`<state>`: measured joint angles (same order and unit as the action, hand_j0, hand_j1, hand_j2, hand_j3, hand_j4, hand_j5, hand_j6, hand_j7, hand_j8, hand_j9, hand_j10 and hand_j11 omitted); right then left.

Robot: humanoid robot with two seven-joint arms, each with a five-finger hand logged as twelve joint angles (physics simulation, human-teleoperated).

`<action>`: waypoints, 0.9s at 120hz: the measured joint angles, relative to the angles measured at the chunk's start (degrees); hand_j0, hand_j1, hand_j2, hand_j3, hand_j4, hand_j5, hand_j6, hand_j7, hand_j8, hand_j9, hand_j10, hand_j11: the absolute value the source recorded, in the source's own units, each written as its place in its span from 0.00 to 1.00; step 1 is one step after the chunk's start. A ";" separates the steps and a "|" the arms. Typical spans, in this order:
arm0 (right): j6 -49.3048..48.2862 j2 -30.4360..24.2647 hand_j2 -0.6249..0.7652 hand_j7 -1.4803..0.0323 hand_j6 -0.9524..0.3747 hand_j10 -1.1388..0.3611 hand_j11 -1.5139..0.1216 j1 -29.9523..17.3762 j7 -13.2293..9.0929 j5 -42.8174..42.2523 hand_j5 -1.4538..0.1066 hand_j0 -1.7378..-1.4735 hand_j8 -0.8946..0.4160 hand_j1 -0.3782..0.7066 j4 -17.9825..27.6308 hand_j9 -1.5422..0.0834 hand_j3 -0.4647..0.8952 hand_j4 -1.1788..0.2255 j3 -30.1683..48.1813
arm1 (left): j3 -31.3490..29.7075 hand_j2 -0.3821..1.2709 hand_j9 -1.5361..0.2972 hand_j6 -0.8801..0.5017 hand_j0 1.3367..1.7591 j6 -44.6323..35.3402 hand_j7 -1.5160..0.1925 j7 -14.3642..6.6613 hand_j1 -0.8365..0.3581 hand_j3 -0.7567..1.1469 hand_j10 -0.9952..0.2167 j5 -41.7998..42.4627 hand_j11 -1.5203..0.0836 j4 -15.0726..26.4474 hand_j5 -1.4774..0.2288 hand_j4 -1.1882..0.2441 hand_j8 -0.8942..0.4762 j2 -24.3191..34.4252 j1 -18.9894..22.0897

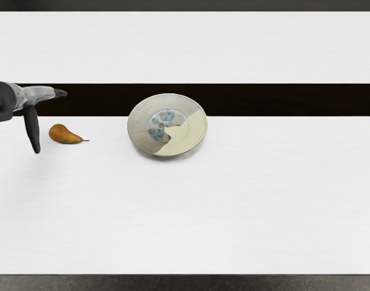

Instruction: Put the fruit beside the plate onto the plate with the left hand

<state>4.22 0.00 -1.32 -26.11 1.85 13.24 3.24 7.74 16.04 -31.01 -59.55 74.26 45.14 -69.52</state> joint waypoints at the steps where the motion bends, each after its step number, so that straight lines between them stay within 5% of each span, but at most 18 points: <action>1: 0.00 0.00 0.44 0.95 0.69 0.74 0.90 0.00 0.00 0.00 0.90 0.30 0.66 0.06 0.00 0.92 0.34 0.82 -0.01 | -0.06 0.23 0.84 0.63 0.76 -0.27 0.89 0.00 0.99 0.40 0.82 -0.22 0.95 -0.01 0.87 0.83 0.65 -0.10 0.00; 32: -0.04 0.00 0.44 0.95 0.69 0.74 0.90 0.00 0.01 0.07 0.90 0.30 0.66 0.06 0.06 0.92 0.34 0.82 0.00 | -3.34 0.23 0.82 0.62 0.76 -7.04 0.87 -0.02 0.98 0.40 0.80 -8.54 0.93 -0.32 0.85 0.81 0.63 -3.42 1.09; 108: -0.09 0.00 0.44 0.95 0.69 0.74 0.90 0.01 0.01 0.07 0.90 0.30 0.66 0.06 0.12 0.92 0.34 0.82 -0.02 | -3.91 0.26 0.67 0.46 0.76 -11.80 0.70 -0.48 0.75 0.40 0.62 -4.85 0.75 -3.53 0.68 0.66 0.47 -6.46 2.67</action>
<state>4.13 0.00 -1.30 -26.10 1.92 13.36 3.22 3.83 4.25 -31.49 -64.40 70.73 38.68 -66.84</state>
